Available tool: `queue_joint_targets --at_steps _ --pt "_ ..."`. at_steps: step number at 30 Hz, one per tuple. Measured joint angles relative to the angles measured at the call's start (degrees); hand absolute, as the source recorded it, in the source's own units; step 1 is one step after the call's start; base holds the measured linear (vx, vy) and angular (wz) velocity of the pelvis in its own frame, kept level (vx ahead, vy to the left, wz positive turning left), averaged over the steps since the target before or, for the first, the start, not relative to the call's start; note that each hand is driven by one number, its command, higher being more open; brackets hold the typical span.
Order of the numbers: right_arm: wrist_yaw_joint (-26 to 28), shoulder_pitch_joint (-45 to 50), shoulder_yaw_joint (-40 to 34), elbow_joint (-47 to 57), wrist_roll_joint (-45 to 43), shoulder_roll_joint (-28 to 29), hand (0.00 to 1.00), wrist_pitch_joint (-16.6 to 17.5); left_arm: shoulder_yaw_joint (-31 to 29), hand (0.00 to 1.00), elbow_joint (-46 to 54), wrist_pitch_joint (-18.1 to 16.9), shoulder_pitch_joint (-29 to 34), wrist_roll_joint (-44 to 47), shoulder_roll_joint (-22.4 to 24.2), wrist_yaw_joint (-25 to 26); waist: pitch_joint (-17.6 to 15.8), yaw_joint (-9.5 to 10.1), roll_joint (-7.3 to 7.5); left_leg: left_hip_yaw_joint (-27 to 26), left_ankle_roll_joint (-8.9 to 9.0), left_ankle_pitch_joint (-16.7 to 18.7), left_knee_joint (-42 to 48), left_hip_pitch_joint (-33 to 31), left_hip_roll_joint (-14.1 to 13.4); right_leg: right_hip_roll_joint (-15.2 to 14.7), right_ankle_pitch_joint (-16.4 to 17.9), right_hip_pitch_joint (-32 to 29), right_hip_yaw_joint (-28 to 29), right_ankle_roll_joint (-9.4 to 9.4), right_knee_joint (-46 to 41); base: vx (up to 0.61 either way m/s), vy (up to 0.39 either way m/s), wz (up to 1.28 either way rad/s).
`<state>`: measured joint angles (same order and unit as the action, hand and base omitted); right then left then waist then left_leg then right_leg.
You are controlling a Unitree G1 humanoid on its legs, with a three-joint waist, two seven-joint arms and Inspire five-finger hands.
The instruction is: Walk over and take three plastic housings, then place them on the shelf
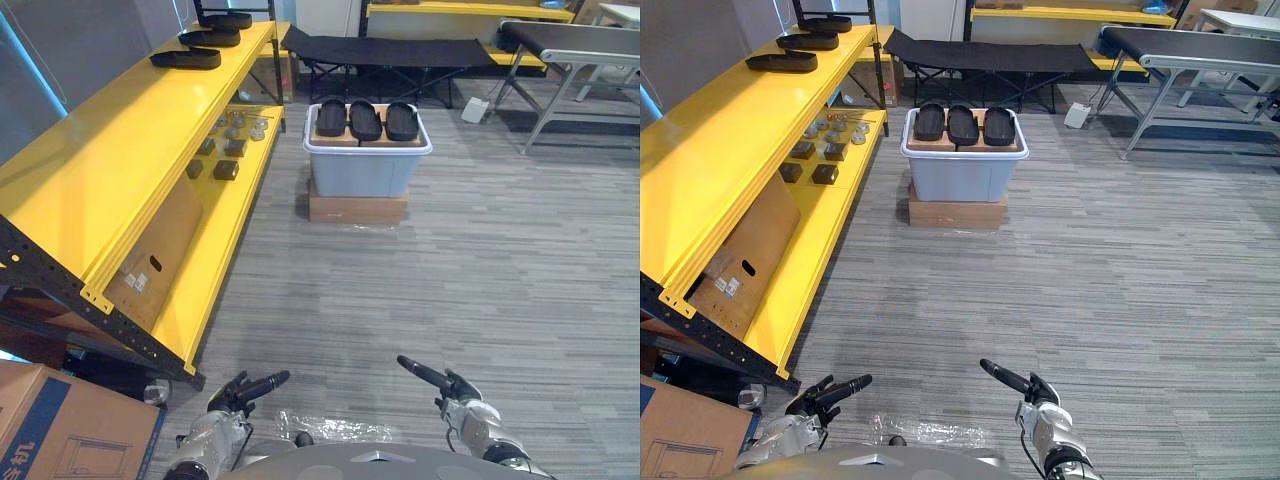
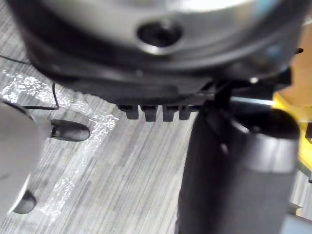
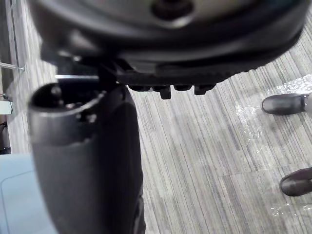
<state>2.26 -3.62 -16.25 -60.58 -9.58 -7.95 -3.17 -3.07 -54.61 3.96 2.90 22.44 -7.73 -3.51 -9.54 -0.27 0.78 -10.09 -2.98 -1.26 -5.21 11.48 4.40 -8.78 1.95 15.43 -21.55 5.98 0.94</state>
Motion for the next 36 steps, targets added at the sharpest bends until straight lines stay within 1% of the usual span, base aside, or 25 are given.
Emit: queue_joint_targets --at_steps 5,9,12,14,23,29,33,36 --pt "0.0 0.7 0.0 0.0 0.0 0.1 1.00 0.0 0.0 1.00 -0.2 0.0 0.0 0.8 0.0 -0.6 -0.3 0.02 0.43 -0.3 0.07 0.1 0.0 -0.1 0.0 0.0 0.1 -0.2 0.2 -0.30 0.1 -0.02 0.014 -0.01" --pt "0.0 0.8 0.0 0.0 -0.2 0.1 1.00 0.0 0.2 1.00 -0.2 -0.2 0.0 4.6 0.0 -2.8 -0.3 0.01 0.45 -0.4 0.07 0.4 0.0 -0.1 0.1 0.0 0.1 -0.2 0.4 -0.30 0.1 0.01 0.010 -0.02" --pt "0.7 0.8 -0.2 0.0 -2.7 0.1 1.00 -0.1 0.2 1.00 -0.2 -0.2 0.0 5.3 0.0 -4.1 -0.3 0.04 0.46 -0.4 0.08 0.4 0.0 -0.1 0.1 0.0 0.0 -0.2 0.4 -0.06 0.2 0.05 -0.001 -0.01" --pt "1.5 0.8 -0.3 0.0 -2.7 0.1 1.00 -0.1 0.2 1.00 -0.2 -0.2 0.0 5.3 0.0 -4.2 -0.3 0.06 0.45 -0.4 -0.06 0.3 0.0 0.0 0.1 0.1 0.0 0.2 0.4 -0.08 0.2 0.06 -0.015 -0.01" --pt "1.1 0.7 -1.2 0.0 -2.6 0.2 1.00 0.0 0.1 1.00 -0.2 -0.2 0.1 5.2 0.0 -4.1 -0.3 0.00 0.39 -0.5 -0.15 0.2 0.0 0.5 0.0 0.1 0.1 0.7 0.3 -0.26 0.2 0.01 -0.002 0.00" --pt "1.0 1.1 -1.1 0.0 -2.5 1.2 1.00 0.2 0.1 1.00 -0.3 -0.3 0.7 4.9 0.2 -3.1 -0.3 0.00 0.35 -0.6 0.21 0.5 0.0 0.8 0.0 0.1 0.4 0.7 0.4 -0.60 0.2 0.00 0.000 0.00" --pt "0.8 2.7 -1.1 0.0 -2.5 2.1 1.00 0.2 0.1 1.00 -1.0 -1.5 2.0 4.4 0.3 -2.9 -0.3 0.14 0.37 -0.5 0.12 0.7 0.0 0.8 0.0 0.1 0.3 0.7 0.4 -0.58 0.2 0.00 0.000 0.00" --pt "0.5 3.1 -1.1 -0.5 -2.6 2.2 1.00 0.2 0.2 1.00 -1.3 -1.5 2.4 4.1 0.3 -2.9 -0.3 0.10 0.43 -0.5 0.09 0.9 0.0 0.7 0.1 0.0 0.3 0.7 0.4 -0.55 0.3 0.00 0.000 0.00"
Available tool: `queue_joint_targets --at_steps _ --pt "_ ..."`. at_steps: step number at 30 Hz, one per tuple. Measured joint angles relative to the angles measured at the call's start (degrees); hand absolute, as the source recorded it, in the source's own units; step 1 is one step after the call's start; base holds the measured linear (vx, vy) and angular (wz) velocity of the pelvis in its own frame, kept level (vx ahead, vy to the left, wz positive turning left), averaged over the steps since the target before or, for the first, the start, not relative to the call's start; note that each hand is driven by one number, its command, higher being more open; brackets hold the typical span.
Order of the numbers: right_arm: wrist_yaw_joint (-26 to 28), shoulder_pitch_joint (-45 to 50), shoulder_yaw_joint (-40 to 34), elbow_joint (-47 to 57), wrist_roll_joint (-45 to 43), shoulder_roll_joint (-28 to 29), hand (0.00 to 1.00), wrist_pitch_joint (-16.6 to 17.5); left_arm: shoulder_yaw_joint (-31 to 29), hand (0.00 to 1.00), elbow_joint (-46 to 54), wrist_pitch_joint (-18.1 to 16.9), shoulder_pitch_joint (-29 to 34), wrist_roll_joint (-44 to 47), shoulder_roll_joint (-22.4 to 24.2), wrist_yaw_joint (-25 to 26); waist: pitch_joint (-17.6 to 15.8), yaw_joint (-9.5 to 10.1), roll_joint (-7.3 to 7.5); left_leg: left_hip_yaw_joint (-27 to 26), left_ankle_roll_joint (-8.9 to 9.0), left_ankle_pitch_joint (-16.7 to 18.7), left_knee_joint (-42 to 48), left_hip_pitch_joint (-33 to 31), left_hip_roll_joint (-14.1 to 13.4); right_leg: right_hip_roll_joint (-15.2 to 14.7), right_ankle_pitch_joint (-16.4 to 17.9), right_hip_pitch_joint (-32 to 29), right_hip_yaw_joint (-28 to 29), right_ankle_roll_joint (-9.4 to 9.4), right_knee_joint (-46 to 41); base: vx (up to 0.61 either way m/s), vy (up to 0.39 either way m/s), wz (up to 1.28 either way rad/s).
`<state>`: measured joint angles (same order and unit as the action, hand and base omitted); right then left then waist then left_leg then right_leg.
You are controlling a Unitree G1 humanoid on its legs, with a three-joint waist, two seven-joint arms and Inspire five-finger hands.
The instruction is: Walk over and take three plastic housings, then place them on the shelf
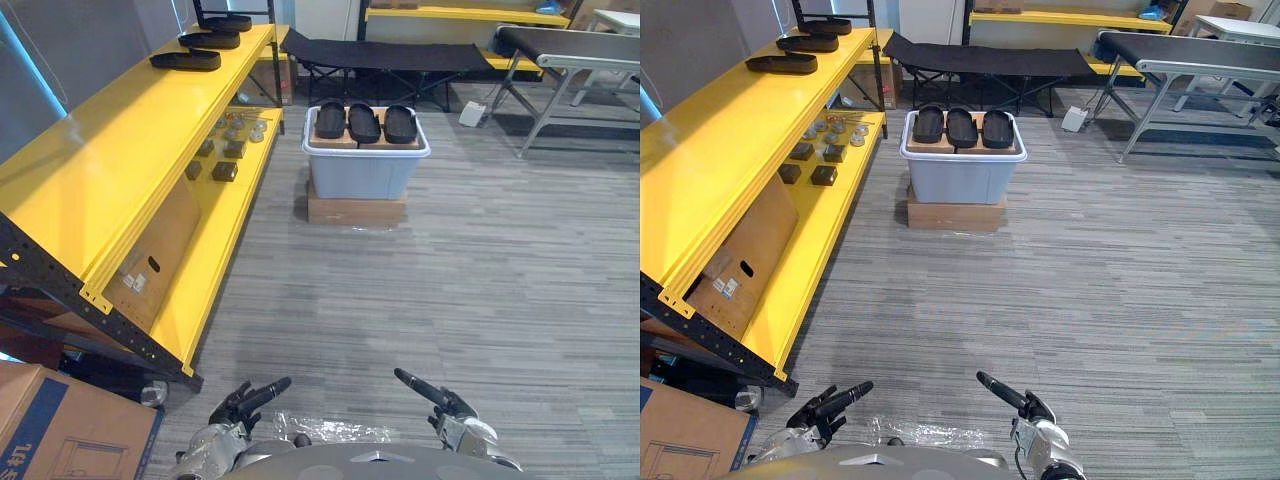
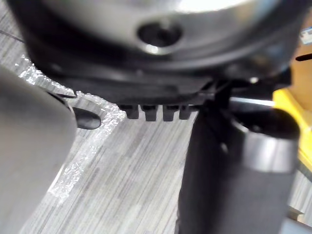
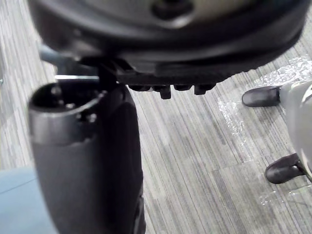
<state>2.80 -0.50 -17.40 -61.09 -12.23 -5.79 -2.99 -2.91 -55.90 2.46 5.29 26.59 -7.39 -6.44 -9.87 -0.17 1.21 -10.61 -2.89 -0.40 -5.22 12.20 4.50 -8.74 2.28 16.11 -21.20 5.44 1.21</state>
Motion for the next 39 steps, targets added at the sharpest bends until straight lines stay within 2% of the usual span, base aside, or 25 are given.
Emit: queue_joint_targets --at_steps 4,6,7,8,9,10,12,14,16,18,19,21,23,24,25,26,28,30,32,33,34,35,36,38,39 --pt "0.0 0.5 -0.1 0.1 0.0 0.0 1.00 0.2 0.2 1.00 0.0 0.0 0.0 0.6 0.5 0.1 0.1 -0.04 0.48 0.1 -0.66 1.2 0.0 -0.7 0.4 -1.4 3.4 -2.3 -0.4 0.76 -4.5 0.02 0.013 0.06" --pt "-1.3 2.1 -0.2 0.2 -0.1 1.0 1.00 1.2 0.4 1.00 0.5 0.4 -0.5 0.5 0.0 0.6 0.7 -0.10 2.35 -1.1 -1.41 3.2 3.4 -2.9 1.4 -5.5 8.6 -7.2 -1.3 5.06 -14.8 0.15 0.036 0.36" --pt "-1.6 2.3 -0.4 0.2 -0.4 1.1 1.00 1.4 0.5 1.00 0.6 0.4 -0.8 0.2 -0.2 1.1 0.4 -0.06 2.32 -0.6 -2.00 4.9 5.5 -4.0 1.4 -6.1 8.6 -9.0 -0.4 5.02 -20.1 0.16 0.022 0.32" --pt "-1.9 2.5 -0.2 0.1 -1.6 1.5 1.00 1.5 0.8 1.00 0.2 0.5 -0.9 -0.4 -0.3 2.4 -0.2 0.13 2.38 -0.3 -2.31 7.5 10.1 -5.6 0.7 -8.2 7.3 -14.8 1.9 4.18 -32.8 0.13 0.044 0.19" --pt "-2.0 2.8 0.1 0.1 -2.9 2.2 1.00 2.4 0.9 1.00 0.3 0.8 -0.9 -1.6 -0.4 3.1 -1.4 -0.06 1.76 0.1 -3.29 9.7 13.8 -5.2 -0.2 -9.3 2.4 -20.6 4.8 1.93 -45.6 0.16 0.084 0.19" --pt "-1.7 2.9 -0.2 0.4 -4.8 2.5 1.00 2.8 0.6 1.00 0.2 1.1 -0.9 -2.3 -0.4 3.8 -2.4 0.03 1.53 0.2 -3.74 11.5 16.3 -4.8 -1.3 -8.8 3.7 -23.4 6.9 1.11 -50.5 0.17 0.063 0.13" --pt "-1.8 3.2 0.5 0.6 -4.9 2.3 1.00 4.0 0.7 1.00 0.1 1.6 -0.8 -2.4 -0.8 5.2 -2.5 -0.01 1.38 0.2 -3.04 13.1 18.1 -4.4 -2.6 -7.0 7.4 -26.0 7.4 1.29 -49.0 0.17 0.044 0.06" --pt "-2.0 3.4 1.0 0.6 -4.8 2.3 1.00 5.9 0.8 1.00 0.2 1.6 -1.2 -2.7 -0.9 5.7 -2.6 -0.07 1.54 0.7 -1.73 14.3 18.1 -2.6 -3.8 -3.6 7.2 -26.2 7.1 1.11 -34.9 0.28 0.022 0.08" --pt "-1.8 3.8 1.1 0.0 -4.1 2.3 1.00 6.2 0.8 1.00 0.2 1.4 -2.3 -4.5 -0.4 5.8 -2.6 -0.04 1.55 1.3 -0.18 15.8 18.0 -1.6 -4.4 -0.6 2.7 -26.1 7.4 2.35 -16.0 0.33 -0.041 0.11" --pt "-1.4 4.5 1.1 -0.5 -3.7 2.3 1.00 6.2 0.8 1.00 0.2 1.2 -2.4 -4.5 -0.2 5.8 -2.7 -0.04 1.55 1.7 0.71 17.7 18.2 -0.2 -4.4 -0.1 -0.6 -26.1 7.8 2.24 -9.5 0.33 -0.092 0.06" --pt "-1.1 4.9 1.0 -1.2 -3.7 2.3 1.00 6.2 0.9 1.00 0.2 1.2 -2.4 -4.7 -0.1 5.8 -2.7 -0.09 1.62 2.2 1.64 19.4 18.5 0.9 -4.2 0.0 -0.7 -26.3 8.6 2.03 -9.6 0.45 -0.206 0.24" --pt "-0.7 6.4 0.5 -1.6 -3.8 2.2 1.00 6.1 1.6 1.00 1.3 0.8 -2.3 -4.7 0.2 5.9 -1.9 -0.46 0.97 3.8 3.61 25.4 21.8 2.4 -5.5 0.2 1.3 -28.3 10.0 -1.49 -18.6 0.43 -0.232 0.40" --pt "-0.3 6.8 0.1 -1.5 -3.9 0.6 1.00 6.0 1.9 1.00 2.2 -0.2 -1.5 -4.6 1.4 6.0 0.8 -1.21 -2.01 5.1 5.83 27.1 27.6 0.9 -9.9 3.4 1.7 -27.6 7.9 -3.41 -20.4 0.57 -0.317 0.53" --pt "-0.4 6.0 0.1 -1.6 -3.8 -0.2 1.00 6.1 2.0 1.00 3.7 -0.5 -1.6 -4.3 1.5 6.1 0.0 -2.10 -3.73 3.8 7.77 25.8 40.9 -4.2 -13.6 5.5 0.4 -25.7 6.6 -5.22 -20.2 0.77 -0.407 0.45" --pt "-0.4 5.6 0.1 -1.5 -3.7 -1.0 1.00 6.4 2.1 1.00 4.1 -0.5 -1.7 -4.1 2.3 6.3 -0.5 -1.56 -5.45 2.5 7.03 21.3 50.7 -8.1 -16.9 7.7 0.9 -22.6 6.1 -6.65 -17.8 0.79 -0.380 0.17" --pt "-0.5 4.5 0.2 -1.2 -3.6 -1.4 1.00 6.6 2.0 1.00 4.2 -0.4 -1.8 -3.9 3.0 6.3 -1.4 -1.02 -5.73 2.7 6.43 17.6 58.9 -11.3 -18.9 9.0 1.0 -19.1 6.2 -7.19 -15.6 0.67 -0.278 -0.12" --pt "-0.9 2.9 0.2 -1.1 -3.5 -1.3 1.00 7.7 1.6 1.00 5.4 -0.9 -2.1 -3.6 3.0 6.0 -2.4 -0.11 -4.60 3.9 6.57 19.6 63.6 -15.9 -17.1 9.5 2.1 -12.7 7.7 -8.75 -12.2 0.49 -0.182 -0.26" --pt "-2.3 -0.2 1.8 0.3 -2.4 -1.7 1.00 9.9 1.3 1.00 8.4 -1.5 -2.1 -3.6 3.2 4.4 -3.3 2.05 -3.50 4.4 6.12 20.6 55.0 -22.4 -10.1 8.9 2.7 -7.3 11.5 -9.67 -8.5 0.49 -0.123 -0.78" --pt "-3.5 -2.8 3.8 2.6 -1.5 -2.2 1.00 10.6 1.2 1.00 10.5 -2.5 -1.2 -3.7 3.8 4.0 -3.9 3.37 -3.72 5.2 5.85 19.5 43.7 -26.3 -7.0 8.8 3.5 -6.1 14.8 -9.87 -7.5 0.44 -0.013 -1.09" --pt "-4.2 -4.0 5.6 4.4 -1.5 -2.4 1.00 11.0 0.9 1.00 11.8 -2.7 -0.7 -3.7 4.3 3.9 -4.2 4.24 -3.93 7.1 7.02 15.1 32.8 -28.2 -5.2 8.8 5.3 -5.3 17.4 -8.75 -7.3 0.40 0.073 -1.29" --pt "-5.0 -5.0 7.2 6.1 -1.5 -2.9 1.00 11.0 0.9 1.00 12.0 -2.7 -0.2 -3.7 4.8 3.9 -4.5 4.69 -5.31 9.2 8.02 10.1 22.8 -28.6 -5.2 10.2 7.2 -3.8 19.7 -8.04 -7.2 0.48 0.141 -1.15" --pt "-5.4 -5.2 8.0 6.7 -1.4 -3.2 1.00 11.0 0.9 1.00 11.9 -2.7 0.1 -3.9 4.9 3.9 -4.4 4.67 -6.13 9.8 8.16 8.5 20.0 -28.5 -6.1 11.1 8.5 -2.7 20.4 -7.95 -7.4 0.53 0.205 -0.89" --pt "-5.7 -4.9 9.4 7.1 -1.5 -3.1 1.00 10.9 0.8 1.00 11.9 -2.7 0.3 -4.2 4.5 3.8 -4.6 4.88 -6.09 9.7 7.05 1.2 20.8 -26.9 -7.0 11.5 11.4 -0.5 22.5 -7.81 -8.9 0.47 0.205 -0.57" --pt "-5.0 -5.0 11.2 8.0 -1.5 -3.2 1.00 10.8 0.9 1.00 13.9 -2.8 -0.3 -3.7 3.0 3.8 -4.8 4.73 -2.12 8.8 5.25 0.7 24.4 -27.2 -4.7 9.0 15.6 -0.6 24.5 -8.66 -12.6 0.45 0.147 -0.40" --pt "-4.5 -5.1 11.3 8.1 -1.5 -3.5 1.00 10.9 1.0 1.00 14.4 -2.8 -0.7 -3.2 2.8 3.9 -4.9 4.79 -1.39 8.4 4.19 1.4 25.8 -27.6 -4.4 8.5 16.1 -1.4 25.1 -8.34 -14.5 0.49 0.128 -0.37"
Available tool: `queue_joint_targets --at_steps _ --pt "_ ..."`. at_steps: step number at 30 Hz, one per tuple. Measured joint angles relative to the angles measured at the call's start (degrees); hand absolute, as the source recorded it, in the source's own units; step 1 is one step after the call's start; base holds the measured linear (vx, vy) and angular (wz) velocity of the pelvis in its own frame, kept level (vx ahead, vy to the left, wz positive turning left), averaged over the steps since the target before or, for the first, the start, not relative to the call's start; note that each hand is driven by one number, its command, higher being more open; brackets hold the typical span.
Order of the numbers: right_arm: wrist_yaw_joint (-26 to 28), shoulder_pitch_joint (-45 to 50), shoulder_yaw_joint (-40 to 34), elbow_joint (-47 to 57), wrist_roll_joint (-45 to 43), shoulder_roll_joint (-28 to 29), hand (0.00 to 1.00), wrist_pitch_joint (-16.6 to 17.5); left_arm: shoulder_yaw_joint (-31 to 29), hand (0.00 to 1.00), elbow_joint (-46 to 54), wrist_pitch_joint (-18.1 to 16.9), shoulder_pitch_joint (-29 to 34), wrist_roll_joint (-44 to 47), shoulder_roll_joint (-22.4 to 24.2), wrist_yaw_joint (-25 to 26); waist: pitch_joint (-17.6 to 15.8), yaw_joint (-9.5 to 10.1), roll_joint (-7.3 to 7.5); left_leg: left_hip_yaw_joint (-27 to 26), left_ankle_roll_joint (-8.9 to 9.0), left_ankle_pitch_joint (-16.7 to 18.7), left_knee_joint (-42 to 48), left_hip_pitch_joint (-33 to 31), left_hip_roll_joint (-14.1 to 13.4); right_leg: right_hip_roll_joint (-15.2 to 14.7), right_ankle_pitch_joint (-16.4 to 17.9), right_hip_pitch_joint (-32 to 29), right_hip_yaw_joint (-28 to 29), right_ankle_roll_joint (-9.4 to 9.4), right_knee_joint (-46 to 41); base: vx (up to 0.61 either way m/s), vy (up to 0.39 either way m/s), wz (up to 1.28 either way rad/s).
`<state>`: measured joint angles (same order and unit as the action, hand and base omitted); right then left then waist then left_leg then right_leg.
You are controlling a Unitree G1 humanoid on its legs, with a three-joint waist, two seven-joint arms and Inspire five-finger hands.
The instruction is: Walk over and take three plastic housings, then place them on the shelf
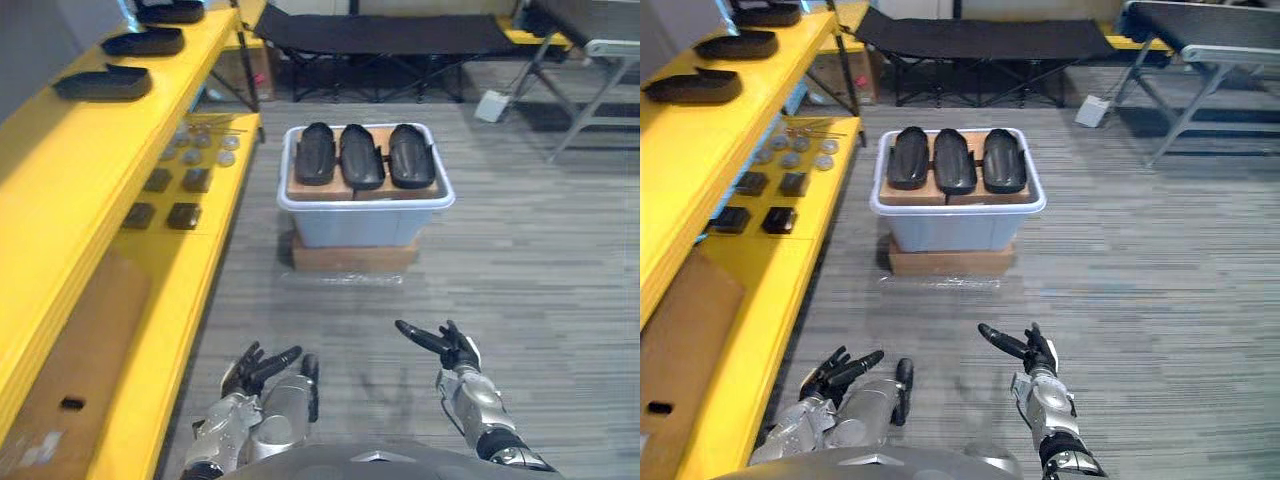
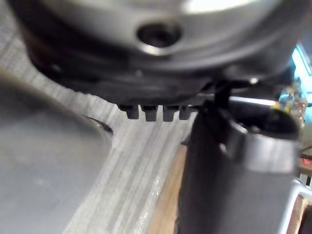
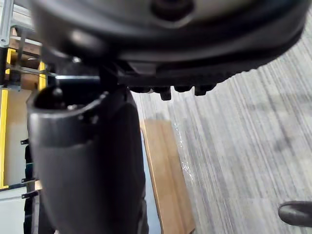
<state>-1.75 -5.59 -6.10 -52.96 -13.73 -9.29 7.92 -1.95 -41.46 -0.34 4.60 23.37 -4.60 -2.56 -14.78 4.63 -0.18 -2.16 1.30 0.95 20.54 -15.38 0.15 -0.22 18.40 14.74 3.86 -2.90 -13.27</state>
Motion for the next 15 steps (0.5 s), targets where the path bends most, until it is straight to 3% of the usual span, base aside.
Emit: queue_joint_targets --at_steps 1,2,3,4,5,6,7,10,12,13,15 --pt "1.4 -0.2 0.1 0.0 0.0 -0.3 1.00 0.0 0.4 1.00 1.1 0.1 -0.2 1.5 0.0 0.4 -0.4 0.06 0.81 -0.9 -2.11 1.2 0.8 1.0 0.4 -0.5 0.6 -2.1 1.0 0.47 -6.9 0.57 0.139 -0.55" --pt "2.0 0.0 0.5 0.0 0.0 -0.1 1.00 0.0 1.1 1.00 1.6 0.1 -0.1 1.5 -0.2 0.7 -0.8 0.13 1.64 -2.7 -3.67 2.4 -0.4 3.9 0.8 -1.1 -0.2 -6.4 0.7 5.88 -18.9 0.55 0.125 -0.60" --pt "2.3 0.1 1.2 -0.1 0.0 -0.1 1.00 0.0 1.5 1.00 1.6 0.1 0.0 1.5 -0.3 0.7 -1.0 0.13 2.10 -3.2 -4.29 3.1 -1.1 5.7 1.2 -2.3 -2.0 -9.0 -0.2 11.60 -25.5 0.44 0.091 -0.43" --pt "2.6 0.8 2.5 -0.2 0.7 0.0 1.00 0.1 2.5 1.00 1.6 0.3 0.3 1.5 -0.4 0.8 -1.3 -0.69 2.56 -3.5 -5.20 4.8 -1.9 9.3 2.0 -5.1 -7.6 -13.7 -2.6 16.91 -36.7 0.42 0.059 -0.20" --pt "2.9 1.7 3.8 -0.3 2.3 0.0 1.00 0.1 4.2 1.00 1.8 0.3 0.5 1.4 -0.4 1.0 -1.2 -0.85 2.55 -3.6 -5.85 6.5 -1.8 12.3 2.1 -8.0 -6.0 -16.4 -6.7 13.09 -43.4 0.42 0.046 -0.06" --pt "2.9 2.1 4.8 -0.3 2.4 0.0 1.00 0.1 4.6 1.00 2.2 0.3 0.7 1.4 -0.4 1.2 -1.2 -0.85 2.37 -3.6 -5.95 7.2 -1.7 13.6 1.9 -9.3 -4.7 -17.3 -9.1 10.92 -44.1 0.49 0.014 0.05" --pt "2.9 2.6 7.3 -0.1 3.1 0.4 1.00 0.2 5.5 1.00 3.7 0.3 0.9 1.4 -0.6 1.7 -1.0 -0.69 1.68 -3.4 -5.28 8.4 -1.6 16.0 0.2 -11.0 -2.0 -18.9 -13.8 7.35 -40.1 0.38 -0.050 0.12" --pt "2.8 3.0 8.5 2.7 4.4 1.2 1.00 0.3 5.6 1.00 4.5 0.5 -0.5 1.5 -1.2 1.7 -0.6 -0.79 0.13 -0.3 -3.35 9.7 -1.8 17.1 -3.4 -11.3 -1.7 -21.6 -16.8 7.76 -23.6 0.34 -0.124 0.33" --pt "2.8 3.1 8.2 4.6 4.6 1.2 1.00 0.6 5.6 1.00 4.4 0.5 -2.0 1.8 -2.0 1.7 -0.5 -1.28 -0.21 2.8 -1.19 11.1 -1.1 17.0 -5.0 -11.6 -3.2 -22.7 -12.2 9.53 -14.5 0.31 -0.256 0.71" --pt "2.8 3.7 7.9 5.4 5.4 1.2 1.00 1.3 5.9 1.00 4.2 0.6 -2.2 1.9 -2.7 1.7 -0.2 -1.83 0.29 5.2 0.68 12.4 0.1 16.7 -5.5 -11.5 -6.2 -22.5 -7.1 9.91 -10.7 0.28 -0.340 0.85" --pt "2.7 5.0 7.8 6.3 6.6 1.3 1.00 2.1 6.2 1.00 3.9 0.6 -2.3 3.3 -4.1 1.7 0.6 -1.85 1.60 7.6 2.75 14.1 1.3 16.2 -5.5 -11.6 -12.9 -21.6 -3.4 11.32 -7.2 0.28 -0.505 0.81"
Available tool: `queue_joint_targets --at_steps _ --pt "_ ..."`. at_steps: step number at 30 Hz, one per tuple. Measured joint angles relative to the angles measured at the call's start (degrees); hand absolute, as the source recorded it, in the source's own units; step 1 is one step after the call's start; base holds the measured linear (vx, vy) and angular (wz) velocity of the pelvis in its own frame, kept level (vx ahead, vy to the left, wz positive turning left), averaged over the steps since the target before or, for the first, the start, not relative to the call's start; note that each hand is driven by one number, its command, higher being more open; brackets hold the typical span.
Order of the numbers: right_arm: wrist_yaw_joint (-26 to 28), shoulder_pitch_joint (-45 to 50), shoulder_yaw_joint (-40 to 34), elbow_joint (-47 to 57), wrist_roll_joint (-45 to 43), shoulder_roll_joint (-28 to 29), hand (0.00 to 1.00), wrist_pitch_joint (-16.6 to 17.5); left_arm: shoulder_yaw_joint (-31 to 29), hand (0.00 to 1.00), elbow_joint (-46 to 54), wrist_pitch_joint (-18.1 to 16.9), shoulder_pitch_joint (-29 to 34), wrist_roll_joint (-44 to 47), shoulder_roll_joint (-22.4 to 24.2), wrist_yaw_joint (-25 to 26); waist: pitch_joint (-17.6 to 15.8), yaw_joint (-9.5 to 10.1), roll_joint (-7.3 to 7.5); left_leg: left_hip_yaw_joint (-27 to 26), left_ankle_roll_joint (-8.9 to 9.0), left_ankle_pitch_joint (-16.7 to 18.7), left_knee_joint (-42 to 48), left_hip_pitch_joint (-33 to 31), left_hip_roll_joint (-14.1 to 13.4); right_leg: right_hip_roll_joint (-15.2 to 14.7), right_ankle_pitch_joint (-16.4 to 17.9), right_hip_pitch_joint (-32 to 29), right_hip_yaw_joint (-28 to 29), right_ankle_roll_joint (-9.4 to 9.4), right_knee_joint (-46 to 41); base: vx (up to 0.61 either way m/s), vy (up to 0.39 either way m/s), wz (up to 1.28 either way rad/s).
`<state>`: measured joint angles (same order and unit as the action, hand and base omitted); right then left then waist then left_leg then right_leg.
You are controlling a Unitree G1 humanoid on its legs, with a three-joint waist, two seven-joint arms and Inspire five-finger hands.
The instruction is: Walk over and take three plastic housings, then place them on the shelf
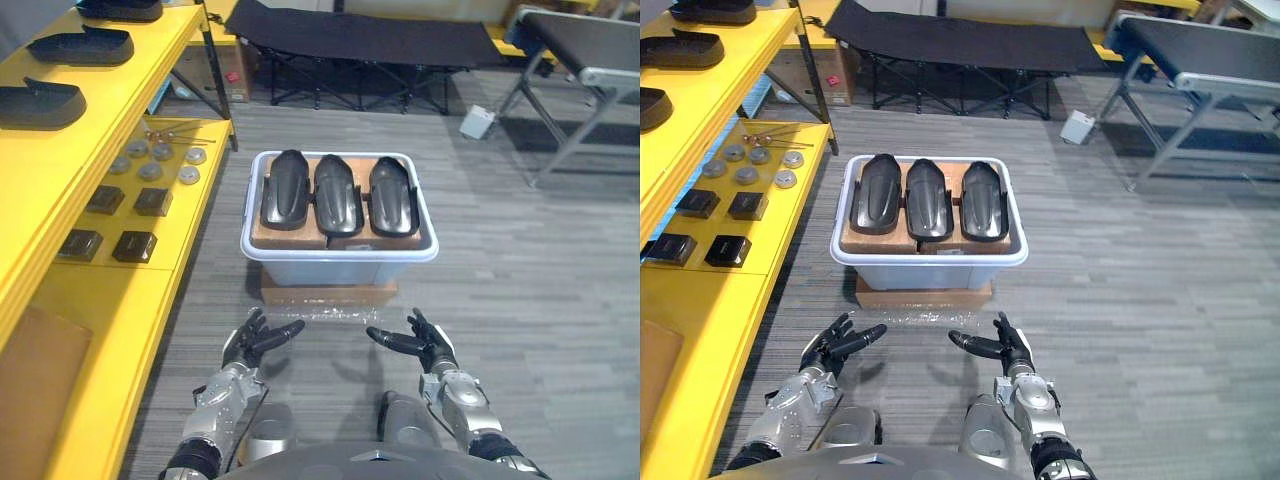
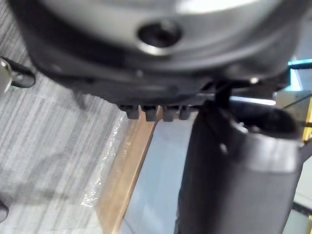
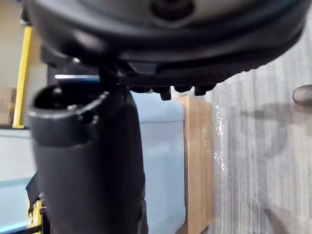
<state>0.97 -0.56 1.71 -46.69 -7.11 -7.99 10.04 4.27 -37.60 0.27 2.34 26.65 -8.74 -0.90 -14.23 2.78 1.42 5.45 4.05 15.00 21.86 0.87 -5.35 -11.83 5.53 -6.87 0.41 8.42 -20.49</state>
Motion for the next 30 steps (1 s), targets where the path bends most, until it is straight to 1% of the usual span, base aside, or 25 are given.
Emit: queue_joint_targets --at_steps 1,2,3,4,5,6,7,8,9,10,11,12,13,14,16,19,20,22,26,28,30 --pt "-0.2 1.3 -0.1 0.0 0.0 0.0 1.00 0.8 -0.1 1.00 -1.1 -0.1 0.0 0.7 -1.7 -0.1 1.6 0.52 1.36 3.3 3.13 2.3 1.9 -1.0 -0.8 0.6 -0.5 1.8 -1.1 1.53 2.0 0.28 -0.577 0.78" --pt "-0.4 1.1 -0.3 0.0 0.0 -0.7 1.00 0.9 -0.2 1.00 -1.7 0.0 0.2 0.7 -0.8 0.1 2.0 0.24 -0.60 4.2 3.79 2.6 2.3 -1.7 -2.8 2.3 -1.0 2.0 -2.7 1.05 2.6 0.23 -0.505 0.70" --pt "-0.9 1.1 -0.4 0.6 0.0 -1.5 1.00 1.0 -0.1 1.00 -2.4 0.0 1.0 0.7 0.8 0.0 3.2 0.15 -2.70 4.3 4.53 2.1 1.1 -2.3 -5.4 4.5 -0.9 2.3 -4.5 0.01 4.0 0.18 -0.387 0.28" --pt "-1.8 1.1 -0.5 2.1 -0.1 -3.0 1.00 1.0 0.0 1.00 -2.4 0.0 1.9 0.7 2.5 -0.2 3.6 -0.04 -4.01 4.2 5.50 0.3 -0.5 -2.1 -6.4 5.3 -0.7 2.3 -5.1 -0.72 4.2 0.15 -0.316 0.22" --pt "-2.1 1.1 -0.6 3.1 -0.1 -3.4 1.00 0.9 0.2 1.00 -2.4 0.0 2.2 0.7 3.1 -0.7 3.5 -0.21 -4.07 3.9 5.82 -0.8 -0.6 -2.2 -6.5 5.4 -0.5 2.4 -5.3 -1.08 4.0 0.13 -0.276 0.21" --pt "-2.4 2.3 -1.3 6.6 -0.2 -3.9 1.00 0.7 0.6 1.00 -2.6 0.0 2.8 0.9 4.1 -1.2 3.3 -0.31 -4.04 2.6 5.34 -2.7 0.4 -2.6 -6.6 5.0 -0.1 3.5 -6.4 -1.66 4.6 0.08 -0.211 0.42" --pt "-2.6 4.7 -1.8 11.7 -0.1 -4.0 1.00 0.5 1.0 1.00 -3.0 0.0 2.9 2.3 4.7 -1.7 3.2 -1.02 -3.96 0.1 5.07 -4.2 2.0 -3.6 -7.0 4.9 -0.2 5.4 -8.2 -2.15 5.9 0.07 -0.200 0.55" --pt "-2.6 5.7 -2.0 14.0 -0.1 -4.0 1.00 0.5 1.2 1.00 -3.0 0.0 2.9 2.7 4.6 -2.2 3.1 -1.53 -3.86 -1.6 5.34 -5.0 1.9 -3.8 -7.3 4.8 -0.4 6.3 -9.1 -2.40 6.7 0.05 -0.147 0.68" --pt "-2.2 7.2 -2.7 17.8 -0.1 -3.8 1.00 0.5 1.6 1.00 -3.0 0.0 2.4 2.7 4.2 -3.0 3.0 -2.10 -3.53 -4.6 4.87 -6.5 -0.5 -3.1 -7.7 4.7 -0.5 7.1 -10.2 -2.62 8.0 -0.02 -0.125 0.57" --pt "-1.5 8.1 -3.4 20.5 -0.1 -3.8 1.00 0.6 1.7 1.00 -2.9 -0.1 1.8 2.7 4.2 -3.4 3.1 -2.65 -3.47 -6.9 4.53 -7.8 -4.9 -1.9 -7.8 4.6 -0.7 6.8 -11.2 -2.85 8.9 -0.05 -0.099 0.49" --pt "-1.2 8.3 -3.5 21.5 0.0 -3.8 1.00 0.6 1.8 1.00 -2.9 -0.1 1.5 2.7 4.3 -3.3 3.1 -2.97 -3.47 -7.7 4.12 -8.2 -7.3 -1.4 -7.8 4.6 -0.7 6.7 -11.4 -2.83 9.2 -0.06 -0.040 0.31" --pt "-1.0 8.4 -3.5 22.4 0.1 -4.0 1.00 0.6 2.0 1.00 -3.0 -0.1 1.3 2.7 4.3 -2.9 3.2 -3.25 -3.75 -8.7 4.59 -8.8 -10.6 -0.6 -7.8 4.6 -0.8 5.8 -11.5 -2.80 9.3 -0.02 0.005 0.06" --pt "-0.7 8.6 -3.3 22.5 0.1 -3.9 1.00 0.4 2.2 1.00 -3.1 -0.1 1.3 2.4 4.2 -2.2 3.2 -3.18 -3.86 -9.5 5.47 -9.7 -13.1 0.4 -7.6 4.8 -1.2 5.3 -10.9 -2.75 9.3 -0.03 0.054 -0.31" --pt "0.5 9.3 -2.7 22.7 -0.1 -3.7 1.00 0.2 2.2 1.00 -3.6 -0.3 1.7 2.2 3.7 -1.1 2.7 -2.74 -2.94 -11.5 4.99 -10.3 -14.6 1.8 -6.9 4.4 -2.2 5.3 -9.5 -2.40 9.8 -0.03 0.048 -0.41" --pt "1.6 10.9 -1.7 23.6 -0.1 -3.5 1.00 0.1 2.2 1.00 -3.6 -0.3 2.1 2.0 2.9 -0.9 2.8 -3.04 -2.38 -12.0 4.94 -10.3 -14.7 2.0 -6.4 4.0 -2.6 5.4 -9.1 -2.03 10.5 -0.02 0.071 -0.24" --pt "4.5 16.2 1.2 26.8 -0.2 -3.0 1.00 -0.6 2.2 1.00 -3.6 -0.7 2.4 2.0 1.0 -0.4 3.1 -3.25 -1.71 -13.8 4.59 -10.1 -15.1 2.5 -5.7 3.5 -4.7 6.1 -7.9 -1.55 13.7 -0.01 0.074 -0.22" --pt "5.1 16.8 1.7 27.2 -0.2 -2.9 1.00 -0.7 2.2 1.00 -3.6 -0.9 2.5 2.0 0.9 -0.4 3.1 -3.37 -1.66 -14.0 4.54 -10.1 -15.2 2.5 -5.6 3.4 -4.9 6.1 -7.8 -1.46 14.0 -0.01 0.059 -0.16" --pt "6.7 19.5 3.7 29.9 -0.6 -2.9 1.00 -1.0 2.2 1.00 -3.5 -2.3 2.8 2.0 0.5 -0.4 3.2 -4.47 -1.69 -14.4 4.45 -10.1 -15.2 2.5 -5.1 3.0 -5.7 6.4 -7.6 -1.23 15.2 -0.01 0.041 -0.08" --pt "7.6 22.0 5.4 34.6 -1.8 -2.8 1.00 -0.9 2.7 1.00 -3.5 -3.0 2.8 2.1 0.4 -0.4 3.4 -4.83 -1.60 -15.3 4.36 -9.9 -15.2 2.6 -5.1 3.2 -6.8 6.8 -7.0 -1.15 16.8 0.00 0.019 -0.10" --pt "7.5 22.5 5.7 37.4 -2.9 -2.9 1.00 -0.7 3.4 1.00 -3.5 -4.5 3.2 2.3 0.4 -0.4 3.6 -5.12 -1.41 -15.8 4.38 -9.9 -15.2 2.8 -5.2 3.3 -7.1 6.8 -6.5 -1.13 17.2 0.00 0.007 -0.12" --pt "7.4 22.2 5.7 39.5 -4.1 -2.9 1.00 -0.6 3.9 1.00 -3.2 -6.8 3.9 2.5 0.4 0.1 3.9 -5.61 -1.27 -16.3 4.33 -9.8 -15.2 3.0 -5.2 3.3 -7.7 6.9 -6.2 -1.11 17.8 -0.01 0.013 -0.13"
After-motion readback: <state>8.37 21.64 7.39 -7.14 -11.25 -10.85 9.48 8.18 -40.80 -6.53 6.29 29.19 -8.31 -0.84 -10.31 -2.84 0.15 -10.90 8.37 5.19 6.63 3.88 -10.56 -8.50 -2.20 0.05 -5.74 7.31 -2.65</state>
